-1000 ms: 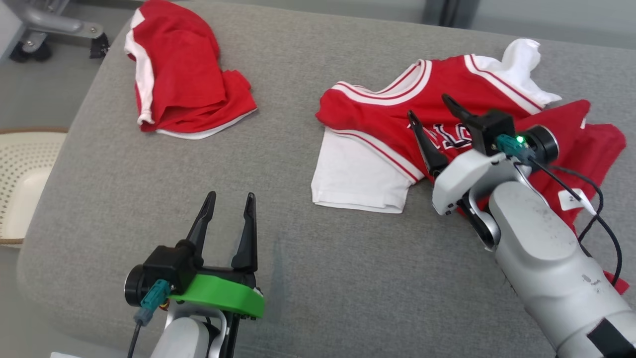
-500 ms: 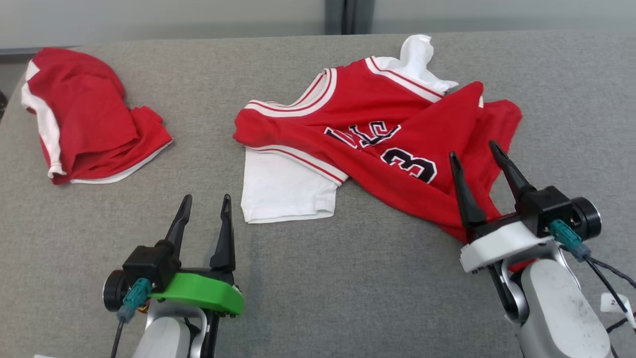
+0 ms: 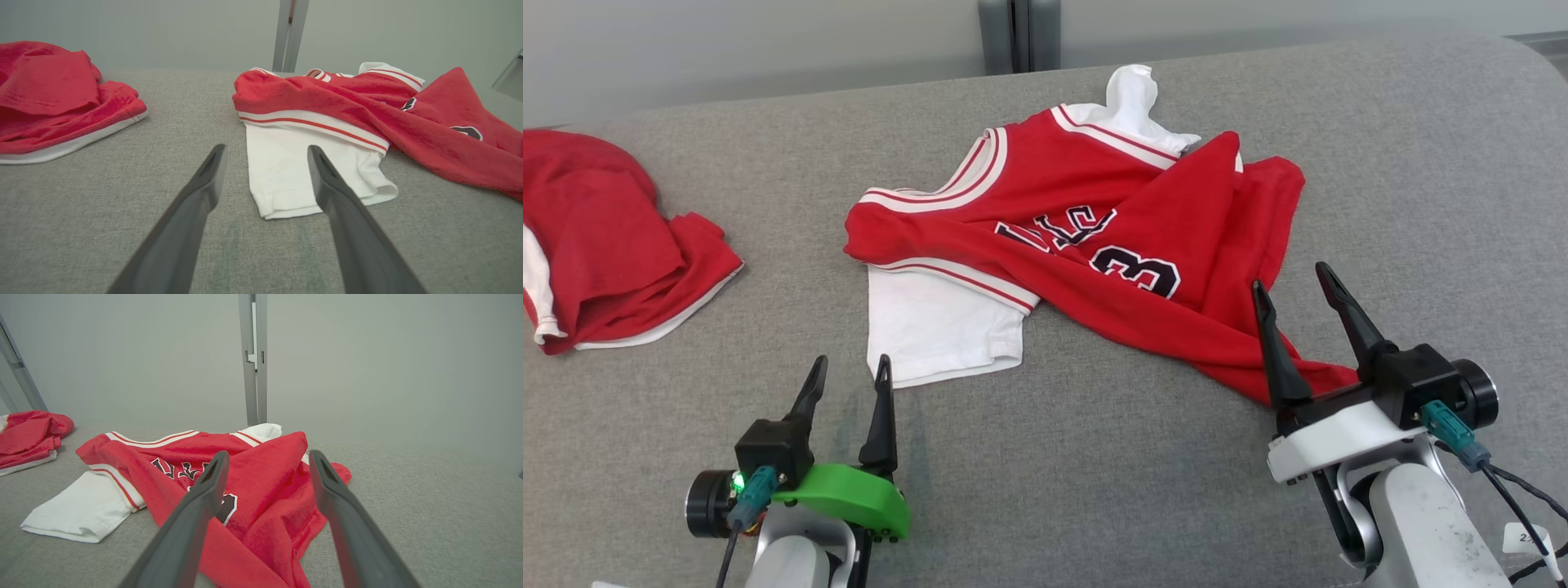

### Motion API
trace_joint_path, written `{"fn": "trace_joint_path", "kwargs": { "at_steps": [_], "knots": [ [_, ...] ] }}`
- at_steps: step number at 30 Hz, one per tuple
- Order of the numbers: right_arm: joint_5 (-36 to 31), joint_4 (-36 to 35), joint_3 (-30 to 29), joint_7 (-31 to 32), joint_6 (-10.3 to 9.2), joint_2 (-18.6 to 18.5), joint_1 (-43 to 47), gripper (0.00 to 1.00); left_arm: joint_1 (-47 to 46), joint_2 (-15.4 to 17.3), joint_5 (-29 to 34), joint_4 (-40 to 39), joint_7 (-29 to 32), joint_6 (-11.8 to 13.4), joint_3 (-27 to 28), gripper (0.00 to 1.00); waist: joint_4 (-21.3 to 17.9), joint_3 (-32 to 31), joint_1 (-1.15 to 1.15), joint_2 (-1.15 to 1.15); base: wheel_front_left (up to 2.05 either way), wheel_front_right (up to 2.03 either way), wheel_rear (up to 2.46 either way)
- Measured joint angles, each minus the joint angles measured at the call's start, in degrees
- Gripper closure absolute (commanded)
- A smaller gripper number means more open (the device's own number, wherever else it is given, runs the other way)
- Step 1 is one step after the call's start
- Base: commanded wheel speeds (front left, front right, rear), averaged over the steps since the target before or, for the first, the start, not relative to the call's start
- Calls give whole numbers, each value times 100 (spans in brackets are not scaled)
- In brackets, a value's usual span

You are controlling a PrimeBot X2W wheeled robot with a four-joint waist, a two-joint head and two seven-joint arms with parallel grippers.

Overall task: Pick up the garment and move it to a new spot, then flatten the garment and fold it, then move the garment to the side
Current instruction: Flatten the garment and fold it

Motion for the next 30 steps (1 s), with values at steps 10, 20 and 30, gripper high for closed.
{"fn": "trace_joint_path", "kwargs": {
  "at_steps": [10,20,30],
  "knots": [
    [0,147,58,1,0,31,-8,0,-541,0,321,1491,0,149,4,0,-225,130,0,0,0,0,0],
    [-11,178,18,0,0,59,-36,0,-866,0,370,1928,-5,149,125,0,-345,281,0,0,0,0,0],
    [-88,237,-108,1,0,75,-66,0,-1063,3,194,2084,-7,-86,-4,100,-318,318,0,0,0,0,0]
  ]
}}
